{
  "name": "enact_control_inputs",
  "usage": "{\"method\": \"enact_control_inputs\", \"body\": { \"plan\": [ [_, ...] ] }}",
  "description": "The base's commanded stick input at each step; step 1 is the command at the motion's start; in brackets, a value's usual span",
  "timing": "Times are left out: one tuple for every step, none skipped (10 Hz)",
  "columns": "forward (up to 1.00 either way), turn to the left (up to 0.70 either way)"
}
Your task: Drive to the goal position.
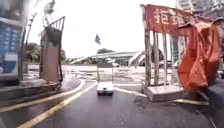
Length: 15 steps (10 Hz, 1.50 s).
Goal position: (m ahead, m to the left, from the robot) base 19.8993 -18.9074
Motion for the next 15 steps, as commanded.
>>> {"method": "enact_control_inputs", "body": {
  "plan": [
    [0.69,0.01],
    [0.69,0.01],
    [0.69,0.01],
    [0.69,0.01],
    [0.69,0.01],
    [0.69,-0.04],
    [0.69,-0.14],
    [0.69,-0.14],
    [0.69,-0.14],
    [0.69,-0.14],
    [0.69,-0.14],
    [0.69,-0.14],
    [0.69,-0.14],
    [0.69,-0.14],
    [0.69,-0.05]
  ]
}}
